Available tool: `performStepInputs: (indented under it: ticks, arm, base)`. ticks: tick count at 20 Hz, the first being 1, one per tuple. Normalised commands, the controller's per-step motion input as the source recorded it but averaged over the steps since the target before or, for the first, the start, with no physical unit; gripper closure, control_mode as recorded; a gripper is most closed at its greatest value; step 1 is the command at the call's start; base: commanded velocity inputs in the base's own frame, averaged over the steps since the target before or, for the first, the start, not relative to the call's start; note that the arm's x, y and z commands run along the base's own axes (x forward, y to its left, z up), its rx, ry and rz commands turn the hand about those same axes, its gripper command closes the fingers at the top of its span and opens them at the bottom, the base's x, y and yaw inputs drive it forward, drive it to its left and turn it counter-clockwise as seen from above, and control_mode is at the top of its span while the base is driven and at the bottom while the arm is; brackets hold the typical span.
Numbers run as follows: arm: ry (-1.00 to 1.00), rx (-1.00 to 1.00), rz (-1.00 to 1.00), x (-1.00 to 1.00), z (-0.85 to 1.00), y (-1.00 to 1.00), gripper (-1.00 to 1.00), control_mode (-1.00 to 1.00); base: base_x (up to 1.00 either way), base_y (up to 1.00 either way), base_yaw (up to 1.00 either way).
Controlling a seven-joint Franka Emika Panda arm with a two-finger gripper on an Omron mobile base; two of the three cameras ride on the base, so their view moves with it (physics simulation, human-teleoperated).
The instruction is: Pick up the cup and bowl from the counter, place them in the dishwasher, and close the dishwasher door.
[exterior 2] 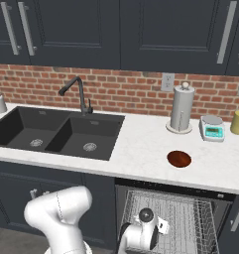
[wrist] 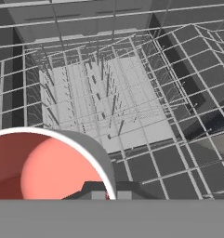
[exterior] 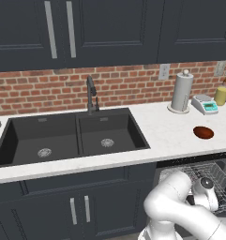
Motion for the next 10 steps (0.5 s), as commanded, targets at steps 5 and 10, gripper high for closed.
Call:
performStepInputs:
  ticks: [5, 10]
  arm:
    - [0.00, 0.00, 0.00, 0.00, 0.00, 0.00, -1.00, -1.00]
    - [0.00, 0.00, 0.00, 0.00, 0.00, 0.00, -1.00, -1.00]
  base:
    - [0.00, 0.00, 0.00]
    - [0.00, 0.00, 0.00]
